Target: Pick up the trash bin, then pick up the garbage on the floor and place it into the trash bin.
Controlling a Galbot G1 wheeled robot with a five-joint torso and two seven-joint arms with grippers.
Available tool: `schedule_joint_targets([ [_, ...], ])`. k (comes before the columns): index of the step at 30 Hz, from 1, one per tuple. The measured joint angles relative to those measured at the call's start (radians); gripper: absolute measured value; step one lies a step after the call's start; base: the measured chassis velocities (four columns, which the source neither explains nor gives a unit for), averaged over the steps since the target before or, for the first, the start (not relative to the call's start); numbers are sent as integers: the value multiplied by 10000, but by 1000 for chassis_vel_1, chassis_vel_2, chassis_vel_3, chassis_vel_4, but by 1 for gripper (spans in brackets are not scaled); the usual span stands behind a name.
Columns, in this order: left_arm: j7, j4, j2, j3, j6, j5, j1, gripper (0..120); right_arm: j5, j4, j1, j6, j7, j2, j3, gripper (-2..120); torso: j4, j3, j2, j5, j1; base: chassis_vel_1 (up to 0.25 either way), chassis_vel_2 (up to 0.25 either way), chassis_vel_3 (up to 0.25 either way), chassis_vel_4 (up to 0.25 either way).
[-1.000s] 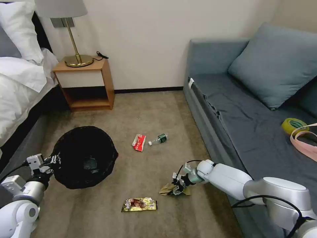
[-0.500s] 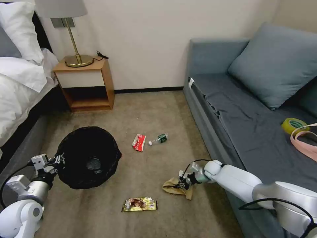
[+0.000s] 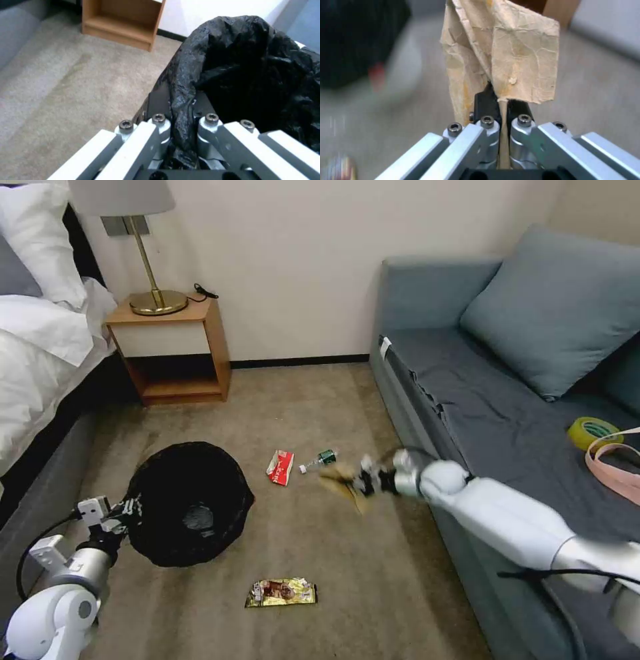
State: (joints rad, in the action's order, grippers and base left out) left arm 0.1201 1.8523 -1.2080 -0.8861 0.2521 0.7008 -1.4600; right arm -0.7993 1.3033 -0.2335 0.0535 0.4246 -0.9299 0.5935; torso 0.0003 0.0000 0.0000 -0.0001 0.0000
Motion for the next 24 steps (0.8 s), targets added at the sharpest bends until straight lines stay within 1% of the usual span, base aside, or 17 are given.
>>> schedule_joint_targets([
  [1,0,0,0,0,0,0,0,4,0,0,0,0,0,0,0,0,0,0,0,0,0,0,0,0,0],
  [2,-14,29,-18,52,28,27,-10,4,-321,570,198,9,-417,36,-120,0,0,0,0,0,0,0,0,0,0],
  [4,-23,56,-42,89,47,37,-15,4,-578,1025,401,10,-747,51,-201,0,-1,0,0,-2,0,0,0,0,0],
  [5,-36,127,-87,139,82,40,-23,4,-996,1674,744,19,-1203,58,-218,0,-3,0,1,0,0,0,0,0,0],
  [11,-60,203,-145,183,115,40,-26,4,-1384,2364,1081,42,-1604,25,-74,0,-4,1,0,-1,0,0,0,0,0],
  [12,-68,260,-192,209,138,38,-25,4,-1535,2780,1268,52,-1745,-54,82,0,-1,0,0,1,0,0,0,0,0],
  [13,-75,298,-218,212,148,36,-26,4,-1602,3075,1418,53,-1848,-127,240,0,-3,0,1,-3,0,0,0,0,0],
  [14,-72,382,-271,230,194,40,-39,4,-1628,3470,1550,53,-1935,-348,453,0,-3,0,0,0,0,0,0,0,0],
  [17,-66,425,-317,255,230,46,-63,4,-1659,3741,1640,53,-2105,-647,613,0,-3,0,0,0,0,0,0,0,0],
  [19,-66,443,-386,293,245,22,-96,4,-1737,3920,1771,54,-2220,-1142,893,0,-2,0,1,-1,0,0,0,0,0],
  [20,-62,471,-427,301,246,12,-114,4,-1781,3933,1871,41,-2225,-1378,1117,0,-1,0,0,-1,0,0,0,0,0],
  [21,-62,471,-427,301,246,12,-114,4,-1781,3933,1871,41,-2225,-1378,1117,0,-1,0,0,-1,0,0,0,0,0],
  [24,-32,585,-586,326,276,10,-155,4,-1776,3748,2172,-99,-2164,-2175,1902,0,-3,0,1,-3,0,0,0,0,0],
])
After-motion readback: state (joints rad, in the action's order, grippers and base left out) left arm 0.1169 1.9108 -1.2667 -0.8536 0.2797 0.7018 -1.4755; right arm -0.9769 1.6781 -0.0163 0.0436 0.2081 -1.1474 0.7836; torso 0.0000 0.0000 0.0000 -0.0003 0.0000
